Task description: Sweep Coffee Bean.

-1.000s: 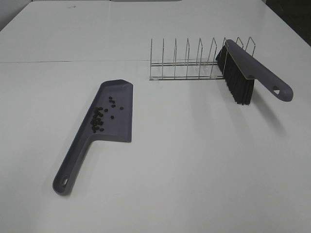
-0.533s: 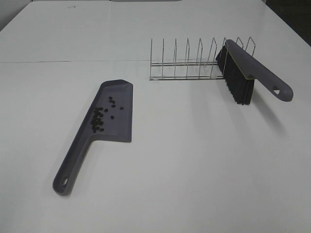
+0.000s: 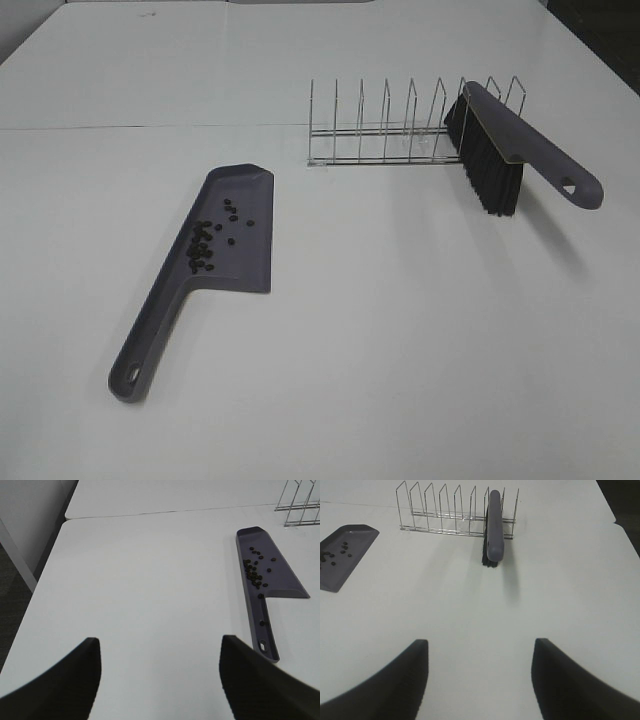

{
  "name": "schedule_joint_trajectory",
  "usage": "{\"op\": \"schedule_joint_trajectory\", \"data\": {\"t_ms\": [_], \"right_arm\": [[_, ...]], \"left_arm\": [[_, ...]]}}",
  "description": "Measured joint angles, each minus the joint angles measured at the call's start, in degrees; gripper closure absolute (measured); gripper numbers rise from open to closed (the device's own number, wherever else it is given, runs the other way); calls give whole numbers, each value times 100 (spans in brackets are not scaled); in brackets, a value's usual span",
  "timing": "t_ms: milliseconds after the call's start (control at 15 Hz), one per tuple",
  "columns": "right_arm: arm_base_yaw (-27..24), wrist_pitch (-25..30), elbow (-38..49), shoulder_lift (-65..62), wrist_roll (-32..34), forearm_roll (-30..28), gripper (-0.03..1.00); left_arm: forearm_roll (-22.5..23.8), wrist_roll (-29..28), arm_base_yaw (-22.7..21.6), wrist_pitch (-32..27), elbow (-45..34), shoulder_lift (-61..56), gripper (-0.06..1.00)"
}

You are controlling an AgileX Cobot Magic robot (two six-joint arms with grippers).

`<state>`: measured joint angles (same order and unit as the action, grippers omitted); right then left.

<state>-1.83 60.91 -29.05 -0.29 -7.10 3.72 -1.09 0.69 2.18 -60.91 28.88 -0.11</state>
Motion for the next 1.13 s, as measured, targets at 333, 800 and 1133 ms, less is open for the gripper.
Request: {"op": "schedule_joint_trajectory", "data": {"t_ms": [333, 800, 1133], "right_arm": [[0, -6, 0, 0, 0, 6, 46], [0, -6, 0, 0, 0, 11, 46], [0, -6, 0, 0, 0, 11, 46]], "left_arm": [[6, 0, 0, 0, 0, 0, 32], [11, 0, 0, 0, 0, 0, 32], [23, 0, 0, 0, 0, 0, 32]]}}
